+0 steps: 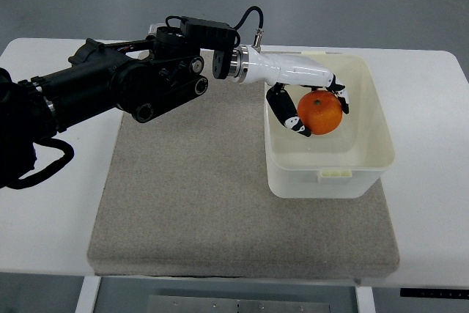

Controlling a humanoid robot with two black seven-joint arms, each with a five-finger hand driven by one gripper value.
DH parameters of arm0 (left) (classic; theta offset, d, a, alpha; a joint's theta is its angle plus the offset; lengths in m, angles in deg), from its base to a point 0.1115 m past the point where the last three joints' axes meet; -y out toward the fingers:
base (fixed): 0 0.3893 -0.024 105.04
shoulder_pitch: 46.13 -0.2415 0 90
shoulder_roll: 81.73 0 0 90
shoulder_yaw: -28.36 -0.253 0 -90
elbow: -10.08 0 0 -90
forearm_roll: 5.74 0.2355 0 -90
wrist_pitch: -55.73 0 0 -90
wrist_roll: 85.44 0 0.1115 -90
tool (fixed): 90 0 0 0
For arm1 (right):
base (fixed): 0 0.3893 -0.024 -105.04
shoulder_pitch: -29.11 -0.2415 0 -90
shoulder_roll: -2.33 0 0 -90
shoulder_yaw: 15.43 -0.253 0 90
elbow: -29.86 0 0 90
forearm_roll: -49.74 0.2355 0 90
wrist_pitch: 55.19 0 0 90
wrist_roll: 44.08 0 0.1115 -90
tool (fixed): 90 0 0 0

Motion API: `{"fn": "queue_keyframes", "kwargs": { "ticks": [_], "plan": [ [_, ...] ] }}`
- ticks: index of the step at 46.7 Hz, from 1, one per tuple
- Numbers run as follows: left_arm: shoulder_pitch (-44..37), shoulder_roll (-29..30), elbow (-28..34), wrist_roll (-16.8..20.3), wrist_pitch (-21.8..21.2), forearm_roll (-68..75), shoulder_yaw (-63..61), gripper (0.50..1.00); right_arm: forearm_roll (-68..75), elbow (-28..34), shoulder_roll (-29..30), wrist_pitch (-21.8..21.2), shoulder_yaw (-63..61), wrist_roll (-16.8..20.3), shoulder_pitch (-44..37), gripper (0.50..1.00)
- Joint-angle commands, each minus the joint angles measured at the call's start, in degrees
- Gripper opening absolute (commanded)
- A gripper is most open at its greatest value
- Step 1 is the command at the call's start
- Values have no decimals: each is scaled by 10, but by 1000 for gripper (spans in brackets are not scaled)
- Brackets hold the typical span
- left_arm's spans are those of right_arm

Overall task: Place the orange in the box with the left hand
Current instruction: 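Lower the orange into the box with the left hand, then open the left hand fingers and lift the hand out of the box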

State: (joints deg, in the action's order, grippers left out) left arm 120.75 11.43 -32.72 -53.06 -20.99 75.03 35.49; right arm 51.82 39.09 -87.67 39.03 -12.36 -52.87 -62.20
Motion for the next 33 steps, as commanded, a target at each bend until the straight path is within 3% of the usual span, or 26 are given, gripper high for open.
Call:
{"fn": "queue_keyframes", "kwargs": {
  "ticks": [1,3,6,11,15,33],
  "plan": [
    [-2,0,0,1,-12,-4,1,608,-1,0,0,0,0,0,0,926],
    [-3,0,0,1,-16,-5,1,685,0,0,0,0,0,0,0,926],
    [-3,0,0,1,-16,-6,1,745,-1,0,0,0,0,0,0,926],
    [-5,0,0,1,-16,-4,0,776,-1,0,0,0,0,0,0,926],
    [-9,0,0,1,-16,-4,0,851,0,0,0,0,0,0,0,926],
    [-10,0,-1,1,-16,-5,1,879,0,0,0,0,0,0,0,926]
  ]
}}
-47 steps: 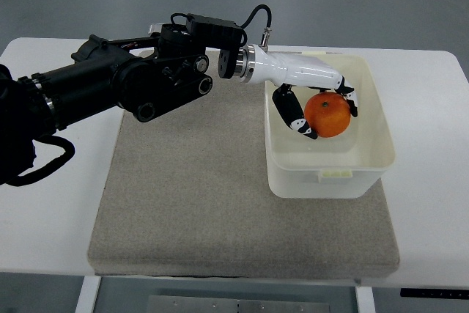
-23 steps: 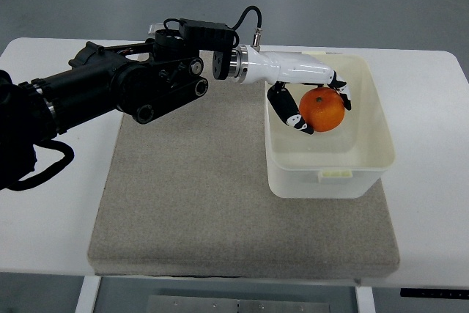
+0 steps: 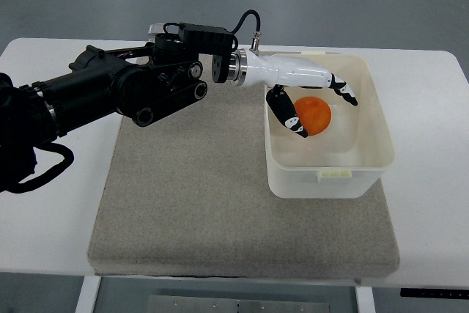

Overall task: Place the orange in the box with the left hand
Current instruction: 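Open the left hand fingers and lift the hand out of the box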

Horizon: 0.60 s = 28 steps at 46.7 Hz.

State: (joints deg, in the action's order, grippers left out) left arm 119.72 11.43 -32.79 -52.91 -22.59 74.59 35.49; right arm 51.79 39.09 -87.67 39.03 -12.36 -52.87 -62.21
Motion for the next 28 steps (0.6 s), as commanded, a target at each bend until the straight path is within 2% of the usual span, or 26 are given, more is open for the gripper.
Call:
{"fn": "queue_keyframes", "kwargs": {
  "ticks": [1,15,28],
  "plan": [
    [0,0,0,0,0,-1,1,876,1,0,0,0,0,0,0,926],
    [12,4,1,0,-2,-1,11,876,1,0,0,0,0,0,0,926],
    [40,22,38,5,-44,4,10,874,0,0,0,0,0,0,0,926]
  ]
}}
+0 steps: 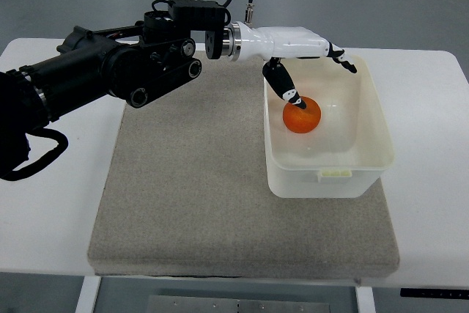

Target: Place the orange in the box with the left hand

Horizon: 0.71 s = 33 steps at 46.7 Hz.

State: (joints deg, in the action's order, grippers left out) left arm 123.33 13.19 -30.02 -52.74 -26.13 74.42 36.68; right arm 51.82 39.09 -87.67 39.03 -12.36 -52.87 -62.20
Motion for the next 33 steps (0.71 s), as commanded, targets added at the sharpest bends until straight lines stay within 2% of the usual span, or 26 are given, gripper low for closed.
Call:
{"fn": "queue_keyframes", "kwargs": {
  "ticks": [1,12,21,28,30,33],
  "plan": [
    [4,7,13,4,-11,7,-3,874,0,0,0,0,0,0,0,926],
    [19,38,64,12,-15,9,-12,870,-1,0,0,0,0,0,0,926],
    [9,50,139,23,-19,9,-13,874,0,0,0,0,0,0,0,926],
    [-2,49,224,23,-19,-3,-19,881,0,0,0,0,0,0,0,926],
    [-3,48,250,20,-19,-4,-21,896,-1,0,0,0,0,0,0,926],
    [-5,47,288,16,-19,-7,-21,947,-1,0,0,0,0,0,0,926]
  ]
}}
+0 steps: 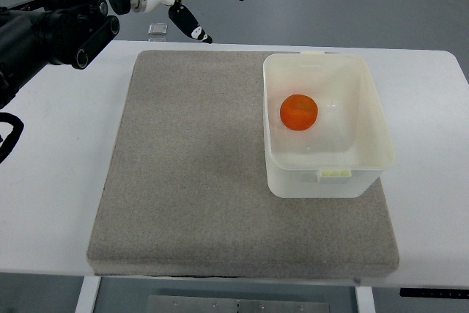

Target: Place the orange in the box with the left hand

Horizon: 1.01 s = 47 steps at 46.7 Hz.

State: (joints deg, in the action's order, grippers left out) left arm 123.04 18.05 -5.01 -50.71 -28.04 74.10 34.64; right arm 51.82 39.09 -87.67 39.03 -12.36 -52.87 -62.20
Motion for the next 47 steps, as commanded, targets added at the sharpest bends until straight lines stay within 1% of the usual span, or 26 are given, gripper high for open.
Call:
{"fn": "queue_keyframes", "kwargs": {
  "ticks": [1,10,13,15,18,20,26,28,30,36,40,41,43,47],
  "plan": [
    [-6,-3,50,-5,0,-7,0,951,0,0,0,0,0,0,0,926],
    [-13,-5,120,-10,3,-70,0,960,0,0,0,0,0,0,0,926],
    [-16,-5,141,-22,5,-96,1,962,0,0,0,0,0,0,0,926],
    [-18,-6,153,-39,5,-115,1,966,0,0,0,0,0,0,0,926],
    [-22,-7,162,-73,7,-149,2,973,0,0,0,0,0,0,0,926],
    [-24,-8,163,-105,7,-179,5,975,0,0,0,0,0,0,0,926],
    [-33,-9,169,-228,6,-295,5,979,-1,0,0,0,0,0,0,926],
    [-38,-9,170,-257,6,-331,7,979,0,0,0,0,0,0,0,926],
    [-44,-9,170,-277,5,-364,7,979,-1,0,0,0,0,0,0,926],
    [-69,-9,169,-278,2,-456,10,977,0,0,0,0,0,0,0,926],
    [-88,-9,164,-268,5,-514,8,975,0,0,0,0,0,0,0,926],
    [-94,-9,162,-260,6,-528,8,975,0,0,0,0,0,0,0,926],
    [-106,-10,162,-233,3,-549,1,973,0,0,0,0,0,0,0,926],
    [-119,-10,159,-163,4,-569,6,973,-1,0,0,0,0,0,0,926]
  ]
}}
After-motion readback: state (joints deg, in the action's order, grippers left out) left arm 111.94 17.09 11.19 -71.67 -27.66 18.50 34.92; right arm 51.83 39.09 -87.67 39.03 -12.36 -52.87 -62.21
